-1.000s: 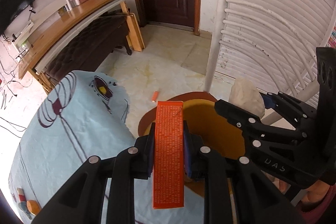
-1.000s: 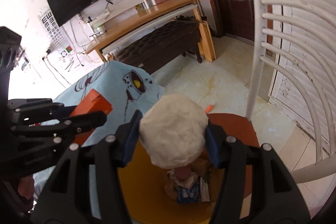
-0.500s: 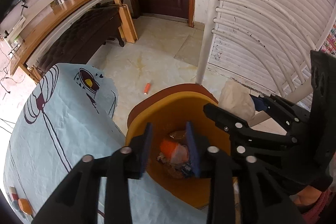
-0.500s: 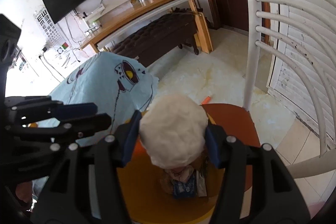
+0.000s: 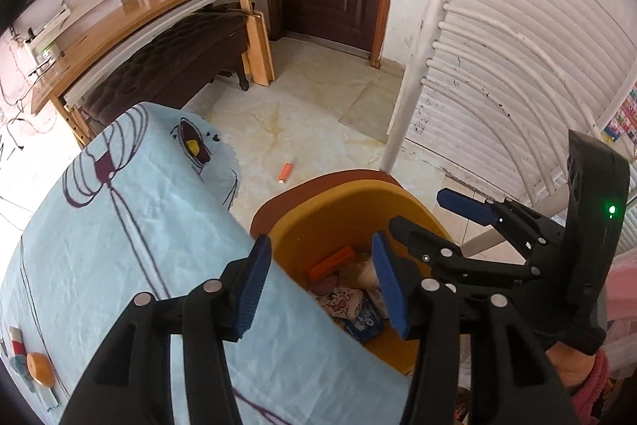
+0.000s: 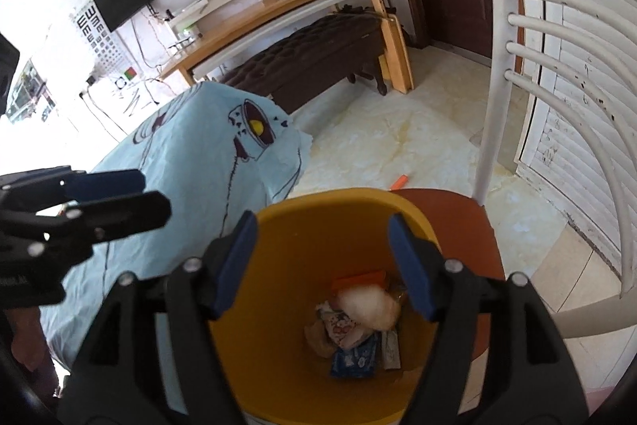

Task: Collect trash
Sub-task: 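Move both tools back over the table toward the remaining trash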

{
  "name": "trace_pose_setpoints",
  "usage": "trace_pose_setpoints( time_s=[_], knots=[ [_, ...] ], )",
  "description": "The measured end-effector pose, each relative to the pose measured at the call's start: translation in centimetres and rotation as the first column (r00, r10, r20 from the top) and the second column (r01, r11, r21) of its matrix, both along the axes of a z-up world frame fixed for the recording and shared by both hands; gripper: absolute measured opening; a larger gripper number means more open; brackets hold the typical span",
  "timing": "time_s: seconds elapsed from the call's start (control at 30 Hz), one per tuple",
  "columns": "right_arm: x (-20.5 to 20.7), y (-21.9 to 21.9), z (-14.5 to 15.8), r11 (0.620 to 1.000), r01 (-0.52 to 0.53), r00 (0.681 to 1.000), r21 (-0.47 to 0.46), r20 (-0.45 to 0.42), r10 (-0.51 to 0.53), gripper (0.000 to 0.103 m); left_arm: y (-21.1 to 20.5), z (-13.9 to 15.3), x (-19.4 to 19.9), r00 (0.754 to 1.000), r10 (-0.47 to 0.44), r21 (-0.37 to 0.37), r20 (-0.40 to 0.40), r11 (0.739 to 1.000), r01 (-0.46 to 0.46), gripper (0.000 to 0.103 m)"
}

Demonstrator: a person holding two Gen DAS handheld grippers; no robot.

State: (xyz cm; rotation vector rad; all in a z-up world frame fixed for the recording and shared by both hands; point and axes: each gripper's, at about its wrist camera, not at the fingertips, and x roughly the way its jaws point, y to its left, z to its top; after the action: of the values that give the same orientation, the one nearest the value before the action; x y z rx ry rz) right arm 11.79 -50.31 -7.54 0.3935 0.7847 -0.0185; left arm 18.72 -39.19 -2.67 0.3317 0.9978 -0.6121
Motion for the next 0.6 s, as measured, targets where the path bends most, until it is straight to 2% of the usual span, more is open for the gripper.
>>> trace_pose_setpoints(
  time_s=[0.3, 0.6],
  knots=[
    [0.5, 2.0, 1.7, 0.999, -0.031, 0.999, -0.037, 0.007, 0.031, 0.066, 3.9, 1.1, 0.4, 0.998, 0.055, -0.053, 0.003, 0.997, -0.055, 0.049],
    [2.0, 6.9, 5.0, 0.990, -0.108, 0.993, -0.096, 0.033, 0.111, 0.066, 11.3, 2.9, 1.5, 0.984, 0.178, -0.106, 0.032, 0.979, -0.173, 0.052]
  ],
)
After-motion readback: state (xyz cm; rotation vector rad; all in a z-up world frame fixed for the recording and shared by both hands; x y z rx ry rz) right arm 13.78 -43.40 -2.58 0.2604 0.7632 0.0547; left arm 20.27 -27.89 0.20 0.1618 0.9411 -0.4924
